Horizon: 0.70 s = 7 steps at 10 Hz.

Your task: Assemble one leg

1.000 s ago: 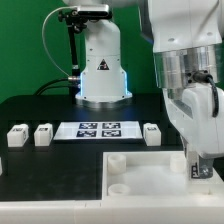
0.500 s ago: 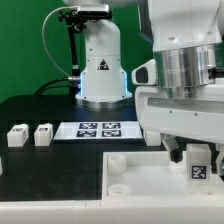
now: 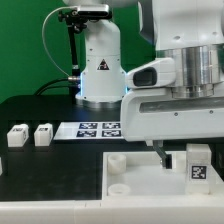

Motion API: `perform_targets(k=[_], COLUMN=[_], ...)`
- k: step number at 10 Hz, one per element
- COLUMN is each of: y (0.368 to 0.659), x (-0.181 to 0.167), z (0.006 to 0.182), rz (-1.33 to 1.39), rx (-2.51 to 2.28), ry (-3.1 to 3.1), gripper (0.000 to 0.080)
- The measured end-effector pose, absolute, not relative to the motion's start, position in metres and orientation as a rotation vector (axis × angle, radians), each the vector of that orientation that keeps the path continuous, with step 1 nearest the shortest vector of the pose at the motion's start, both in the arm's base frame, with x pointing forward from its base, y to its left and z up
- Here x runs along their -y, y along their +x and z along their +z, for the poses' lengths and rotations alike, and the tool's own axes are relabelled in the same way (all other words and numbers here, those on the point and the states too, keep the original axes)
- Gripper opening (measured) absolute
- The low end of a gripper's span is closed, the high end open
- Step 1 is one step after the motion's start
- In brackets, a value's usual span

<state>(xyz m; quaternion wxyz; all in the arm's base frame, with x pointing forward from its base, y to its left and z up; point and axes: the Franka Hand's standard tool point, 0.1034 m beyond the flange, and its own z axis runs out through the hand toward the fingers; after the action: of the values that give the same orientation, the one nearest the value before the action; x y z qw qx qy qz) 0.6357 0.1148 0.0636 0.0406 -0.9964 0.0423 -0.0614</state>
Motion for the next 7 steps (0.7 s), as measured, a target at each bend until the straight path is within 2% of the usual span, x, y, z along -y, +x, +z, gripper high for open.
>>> perform_targets(k=[1, 2, 3, 4, 5, 7], y=[0.6355, 0.6353, 0.6352, 0.6351, 0.6353, 0.6363], x=[-0.1145, -0.1145, -0.1147, -0.1153, -0.1152, -0.1163], z=[0.063, 0.0627, 0.0625, 0.0624, 0.0625, 0.0627], rz=[-0.186, -0.184, -0.18, -0.171, -0.163, -0.113], rx=[-0.141, -0.172, -0.252, -0.415, -0.566, -1.073], ry=[-3.051, -3.048, -3.039, -3.012, -2.981, -2.827], gripper=[0.0649, 0.0537, 0.0388, 0.0388, 0.0288, 0.0288])
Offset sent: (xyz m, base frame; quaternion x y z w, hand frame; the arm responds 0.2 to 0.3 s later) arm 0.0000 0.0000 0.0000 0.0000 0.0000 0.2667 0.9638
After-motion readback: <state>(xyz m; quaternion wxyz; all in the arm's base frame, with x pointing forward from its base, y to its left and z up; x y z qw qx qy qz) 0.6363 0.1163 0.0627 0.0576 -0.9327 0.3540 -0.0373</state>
